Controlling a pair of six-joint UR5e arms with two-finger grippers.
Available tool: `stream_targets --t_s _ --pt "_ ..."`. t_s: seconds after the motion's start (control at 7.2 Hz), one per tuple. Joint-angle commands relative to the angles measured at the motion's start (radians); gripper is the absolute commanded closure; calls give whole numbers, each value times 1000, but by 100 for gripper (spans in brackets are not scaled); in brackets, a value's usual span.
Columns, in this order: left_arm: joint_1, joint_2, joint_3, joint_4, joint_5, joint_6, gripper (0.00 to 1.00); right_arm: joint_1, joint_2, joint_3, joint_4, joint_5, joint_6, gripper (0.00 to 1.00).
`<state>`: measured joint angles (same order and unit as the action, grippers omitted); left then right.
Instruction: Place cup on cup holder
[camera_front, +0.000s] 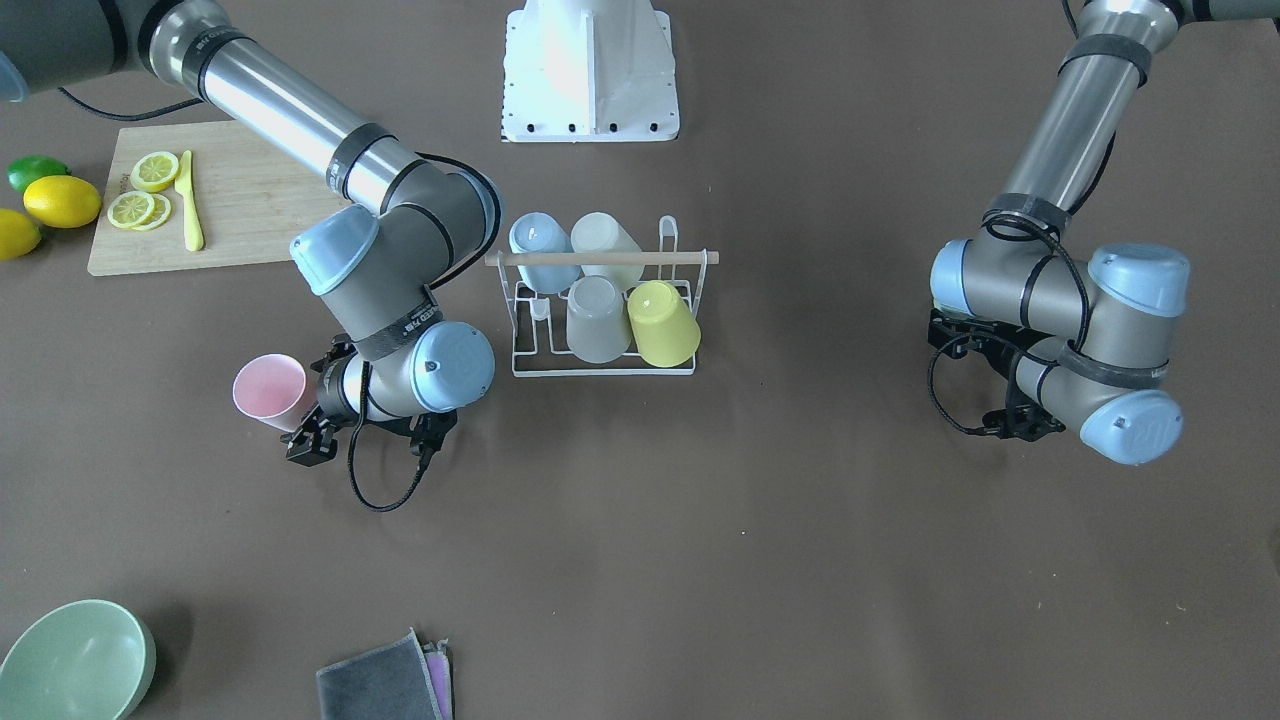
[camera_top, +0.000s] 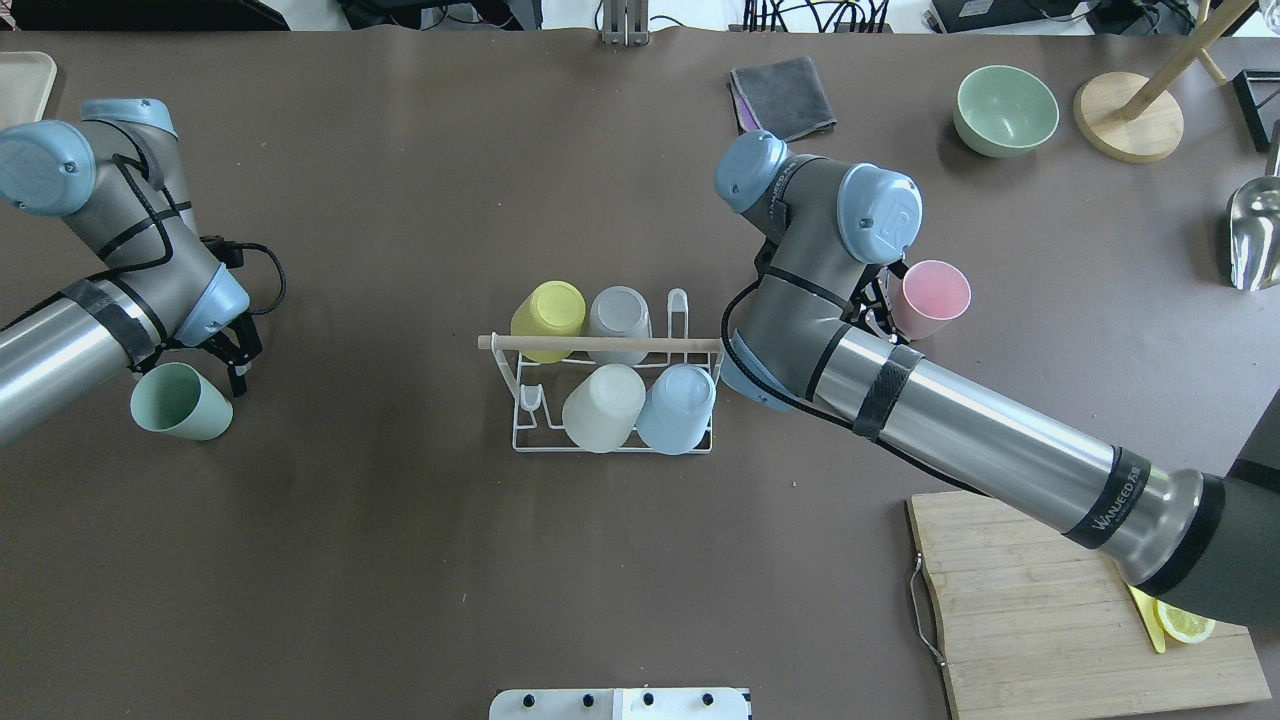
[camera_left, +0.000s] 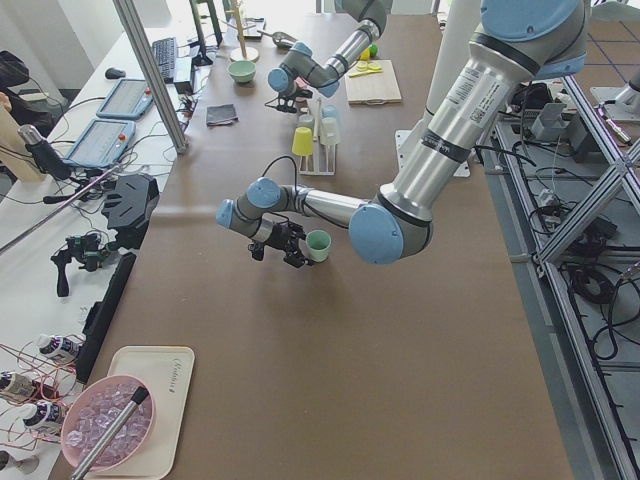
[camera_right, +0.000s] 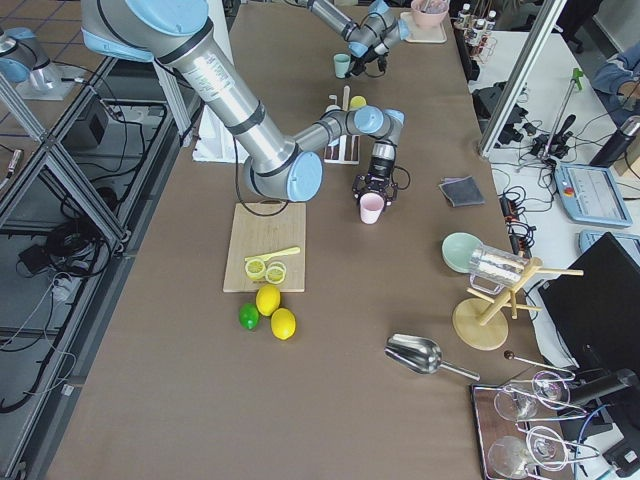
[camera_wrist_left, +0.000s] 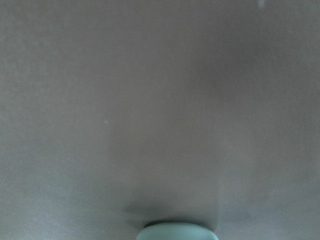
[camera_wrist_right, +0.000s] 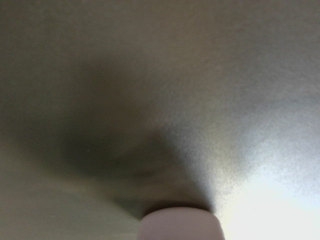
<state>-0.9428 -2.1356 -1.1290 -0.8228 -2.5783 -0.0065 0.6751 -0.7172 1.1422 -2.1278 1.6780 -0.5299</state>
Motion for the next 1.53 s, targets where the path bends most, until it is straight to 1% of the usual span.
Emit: stream_targets --t_s 0.0,0.69,0.97,1.25,1.39 --pt "1 3 0 27 0 26 2 -2 -4 1 -1 -24 -19 0" --pt "-1 3 -2 51 -20 33 2 -3 -24 5 2 -26 -38 0" --pt "1 8 -2 88 -32 86 2 -3 -31 10 2 -26 -39 1" --pt "1 13 -2 90 -33 94 3 0 -33 11 3 -26 -39 0" --pt "1 14 -2 90 -36 94 40 0 -33 11 3 -27 -41 0"
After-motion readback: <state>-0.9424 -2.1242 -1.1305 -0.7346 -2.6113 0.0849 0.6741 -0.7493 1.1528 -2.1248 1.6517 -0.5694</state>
